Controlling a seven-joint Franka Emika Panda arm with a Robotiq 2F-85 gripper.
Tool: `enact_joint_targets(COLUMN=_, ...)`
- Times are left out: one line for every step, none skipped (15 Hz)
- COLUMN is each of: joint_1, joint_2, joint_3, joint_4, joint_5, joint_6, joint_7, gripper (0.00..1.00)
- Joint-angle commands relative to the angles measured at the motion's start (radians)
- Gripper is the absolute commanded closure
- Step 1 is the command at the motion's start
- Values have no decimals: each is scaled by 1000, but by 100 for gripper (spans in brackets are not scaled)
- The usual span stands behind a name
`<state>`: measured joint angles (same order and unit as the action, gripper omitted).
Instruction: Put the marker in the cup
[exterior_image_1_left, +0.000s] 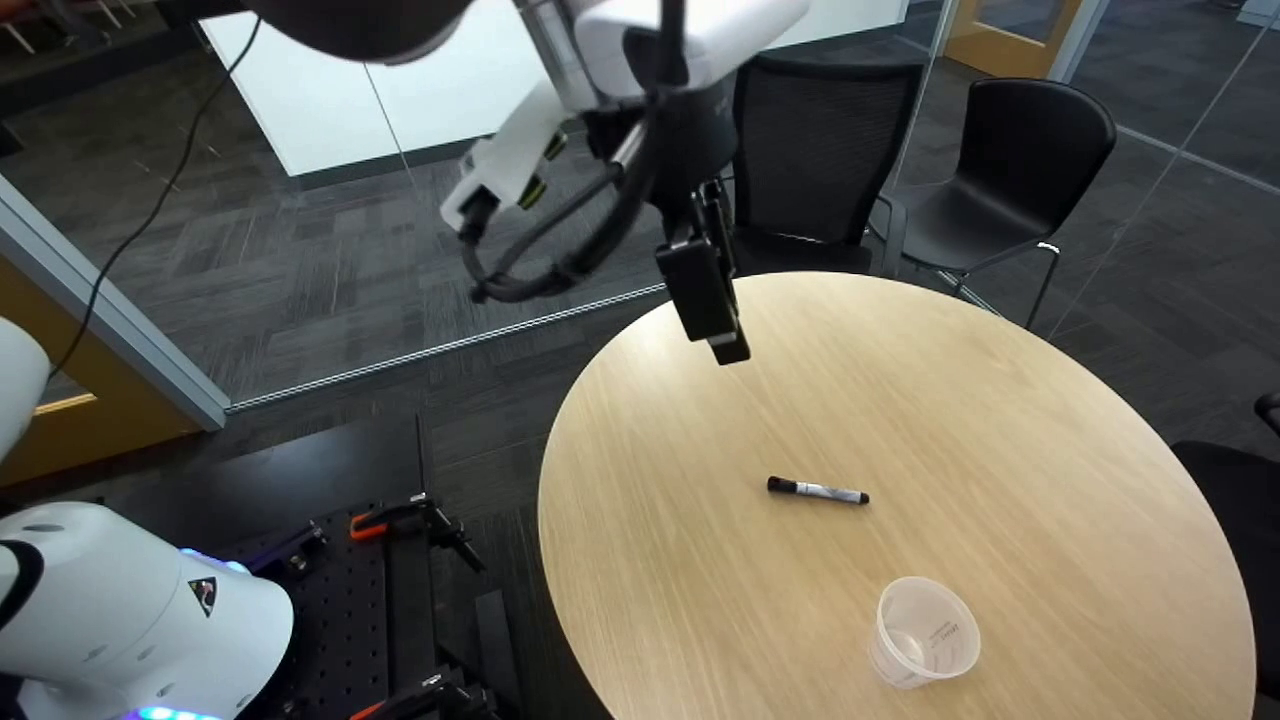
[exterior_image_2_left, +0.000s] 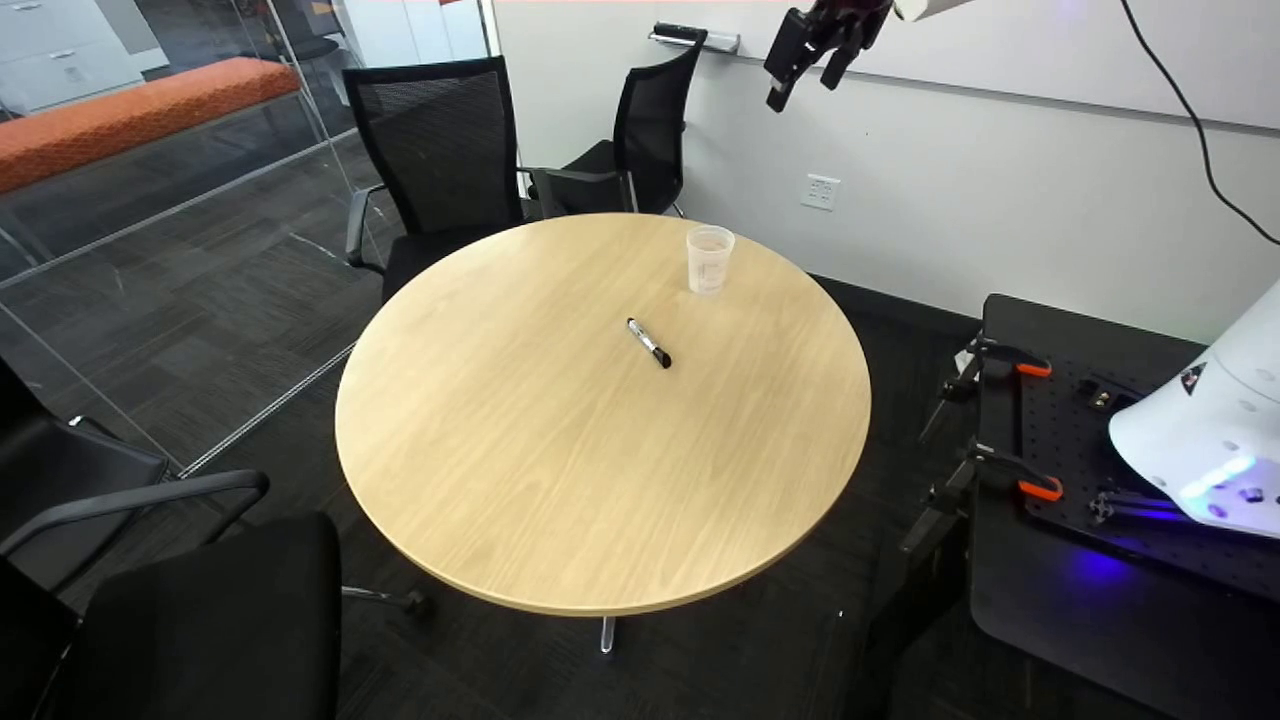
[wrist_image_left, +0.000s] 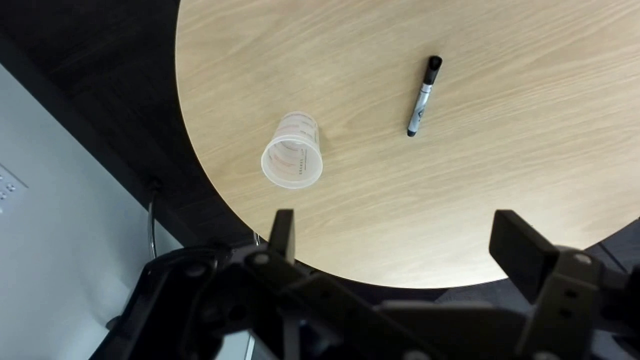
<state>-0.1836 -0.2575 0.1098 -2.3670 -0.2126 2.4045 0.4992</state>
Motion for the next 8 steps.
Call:
enact_joint_targets(joint_1=6, joint_2=139, joint_3=-9, joint_4=74, joint_5=-69, joint_6=95, joint_7=75, gripper=0)
enact_joint_targets(joint_1=10, joint_2=170, joint_3=-11, joint_4=82, joint_5=-89, joint_6=122, joint_7=103, gripper=0)
enact_joint_targets(joint_1=16, joint_2=201, joint_3=-15, joint_4=90, joint_5=-108, joint_6=144, joint_7=135, gripper=0)
enact_joint_targets(joint_1=25, joint_2=235, joint_3=-20, joint_4=102, joint_5=-126, joint_6=158, joint_7=164, gripper=0)
enact_joint_targets(joint_1=36, joint_2=266, joint_3=-26, joint_4=111, joint_5=-145, joint_6=171, joint_7=187, gripper=0)
enact_joint_targets(joint_1=50, joint_2=295, joint_3=-35, joint_4=122, joint_5=-157, joint_6=181, joint_7=208, gripper=0)
enact_joint_targets(joint_1=65, joint_2=328, joint_3=-44, joint_4=134, joint_5=-170, joint_6=188, joint_7=230, gripper=0)
enact_joint_targets(joint_1=82, joint_2=359, joint_3=-55, joint_4=146, joint_5=-177, joint_6=195, joint_7=247, gripper=0)
